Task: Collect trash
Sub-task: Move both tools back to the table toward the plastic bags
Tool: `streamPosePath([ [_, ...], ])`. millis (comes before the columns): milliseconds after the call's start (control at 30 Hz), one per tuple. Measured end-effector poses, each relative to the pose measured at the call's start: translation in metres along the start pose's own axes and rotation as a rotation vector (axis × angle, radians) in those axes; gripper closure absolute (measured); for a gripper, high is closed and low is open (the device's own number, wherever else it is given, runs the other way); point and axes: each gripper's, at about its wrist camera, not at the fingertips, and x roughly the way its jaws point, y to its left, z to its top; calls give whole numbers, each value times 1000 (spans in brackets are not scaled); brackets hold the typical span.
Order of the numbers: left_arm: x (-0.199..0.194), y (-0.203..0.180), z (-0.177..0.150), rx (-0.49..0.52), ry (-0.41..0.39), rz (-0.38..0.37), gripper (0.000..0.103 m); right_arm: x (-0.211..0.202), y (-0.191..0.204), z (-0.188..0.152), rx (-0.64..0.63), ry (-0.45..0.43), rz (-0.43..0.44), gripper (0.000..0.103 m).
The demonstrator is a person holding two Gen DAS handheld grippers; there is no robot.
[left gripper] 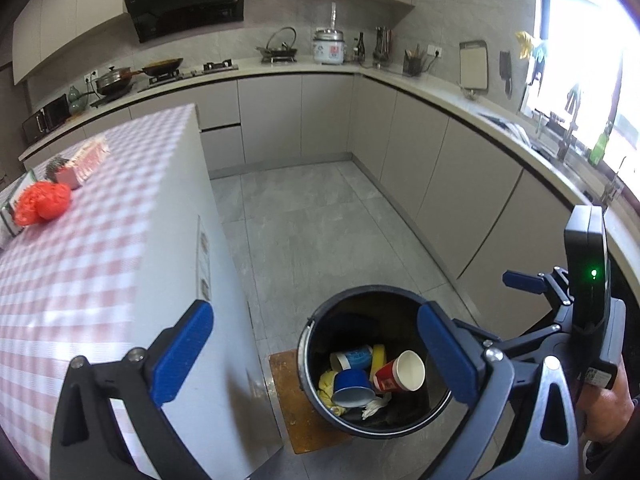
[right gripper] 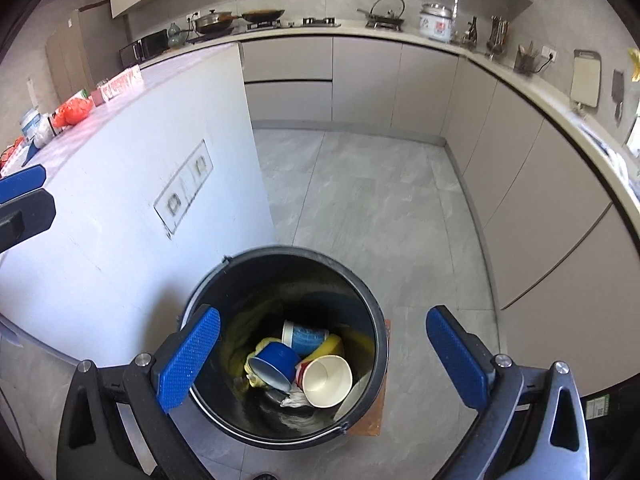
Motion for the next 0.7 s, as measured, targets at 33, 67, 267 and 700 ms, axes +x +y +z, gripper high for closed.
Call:
streamPosePath([
  [33, -5, 5, 1, -3, -9, 2, 1, -7, 4, 4, 1, -11, -7, 0],
  [67, -9, 10, 2, -6, -20, 2, 0, -11, 8, 7, 1, -21, -13, 0],
  [267, -29, 53, 3, -19, -55, 16, 0, -39, 47, 33, 11, -64, -35, 0],
  [700, -85, 171, -8, -77, -117, 98, 0, -73, 178, 85, -3, -155, 12, 0],
])
